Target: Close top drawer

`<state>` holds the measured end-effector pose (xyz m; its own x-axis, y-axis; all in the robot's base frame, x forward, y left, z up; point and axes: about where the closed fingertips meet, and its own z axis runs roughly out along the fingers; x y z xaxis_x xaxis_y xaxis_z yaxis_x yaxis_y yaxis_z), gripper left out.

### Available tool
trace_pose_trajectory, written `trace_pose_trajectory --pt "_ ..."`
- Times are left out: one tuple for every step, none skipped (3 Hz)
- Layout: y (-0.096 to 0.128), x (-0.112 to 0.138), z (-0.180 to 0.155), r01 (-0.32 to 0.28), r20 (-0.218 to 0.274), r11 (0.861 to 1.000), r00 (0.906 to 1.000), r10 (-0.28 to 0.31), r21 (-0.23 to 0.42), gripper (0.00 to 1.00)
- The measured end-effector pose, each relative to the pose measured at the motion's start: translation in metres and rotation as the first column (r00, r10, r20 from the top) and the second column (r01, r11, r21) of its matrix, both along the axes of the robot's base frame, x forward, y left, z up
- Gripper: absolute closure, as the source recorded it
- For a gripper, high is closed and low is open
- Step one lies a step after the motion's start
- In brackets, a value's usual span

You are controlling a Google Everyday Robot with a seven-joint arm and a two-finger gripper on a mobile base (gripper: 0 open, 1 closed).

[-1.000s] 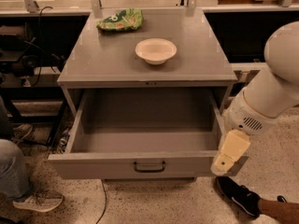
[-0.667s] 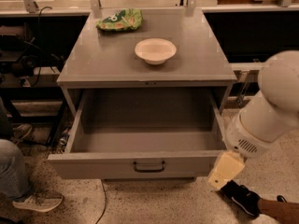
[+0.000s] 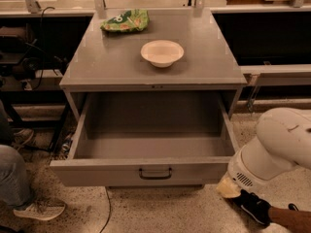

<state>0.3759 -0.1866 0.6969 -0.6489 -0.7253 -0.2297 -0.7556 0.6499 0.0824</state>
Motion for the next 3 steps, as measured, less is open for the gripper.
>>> trace_pose_trajectory --pt "-0.006 0.026 -0.031 0.083 0.046 0.996 0.9953 -0.085 0.044 0.96" --pt "0.001 0.061 -0.048 0.134 0.107 0.987 0.9838 -0.144 0.09 1.0" --pt "0.001 0.065 -0.048 0.135 0.114 0.986 0.9827 -0.146 0.093 1.0"
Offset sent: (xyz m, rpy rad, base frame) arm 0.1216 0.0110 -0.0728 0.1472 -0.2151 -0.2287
